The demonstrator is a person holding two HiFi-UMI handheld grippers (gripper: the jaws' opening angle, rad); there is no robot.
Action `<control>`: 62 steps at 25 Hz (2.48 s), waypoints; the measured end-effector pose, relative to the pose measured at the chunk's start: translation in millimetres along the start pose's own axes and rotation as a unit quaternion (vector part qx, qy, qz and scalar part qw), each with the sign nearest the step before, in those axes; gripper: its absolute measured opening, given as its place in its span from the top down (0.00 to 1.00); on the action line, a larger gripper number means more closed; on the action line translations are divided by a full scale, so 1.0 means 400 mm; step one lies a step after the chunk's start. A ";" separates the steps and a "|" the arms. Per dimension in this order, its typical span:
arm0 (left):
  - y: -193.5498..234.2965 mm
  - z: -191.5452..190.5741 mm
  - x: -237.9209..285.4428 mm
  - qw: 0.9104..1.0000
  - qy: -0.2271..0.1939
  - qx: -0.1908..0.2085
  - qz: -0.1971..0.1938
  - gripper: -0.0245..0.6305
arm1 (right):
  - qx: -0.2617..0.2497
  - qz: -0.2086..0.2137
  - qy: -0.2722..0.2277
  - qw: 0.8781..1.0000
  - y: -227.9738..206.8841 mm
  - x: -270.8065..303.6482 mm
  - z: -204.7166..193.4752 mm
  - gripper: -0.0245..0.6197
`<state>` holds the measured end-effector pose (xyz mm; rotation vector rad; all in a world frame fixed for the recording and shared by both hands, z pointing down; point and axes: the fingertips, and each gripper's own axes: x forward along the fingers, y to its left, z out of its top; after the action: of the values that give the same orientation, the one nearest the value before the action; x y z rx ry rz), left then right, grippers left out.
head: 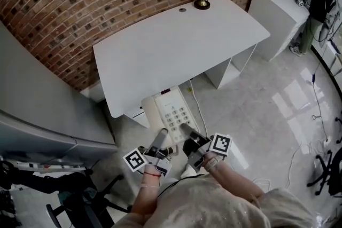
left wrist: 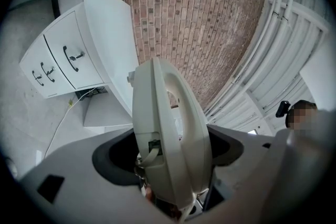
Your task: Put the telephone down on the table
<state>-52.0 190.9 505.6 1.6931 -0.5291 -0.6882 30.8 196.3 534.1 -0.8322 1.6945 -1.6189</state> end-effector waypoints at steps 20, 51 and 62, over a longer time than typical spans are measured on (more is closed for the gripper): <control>0.063 0.026 0.107 1.000 0.013 -0.016 0.024 0.41 | 0.021 -0.020 -0.008 1.000 -0.050 0.041 0.103 0.73; 0.236 0.429 0.484 0.995 0.065 -0.060 0.047 0.41 | 0.048 -0.056 -0.056 0.996 -0.111 0.489 0.420 0.73; 0.281 0.489 0.555 0.993 0.077 -0.070 0.053 0.41 | 0.050 -0.070 -0.062 0.994 -0.139 0.556 0.486 0.73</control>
<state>-24.4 -121.4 548.8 1.5602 -0.4477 -0.5013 56.3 -99.8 577.9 -0.9983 1.4857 -1.6933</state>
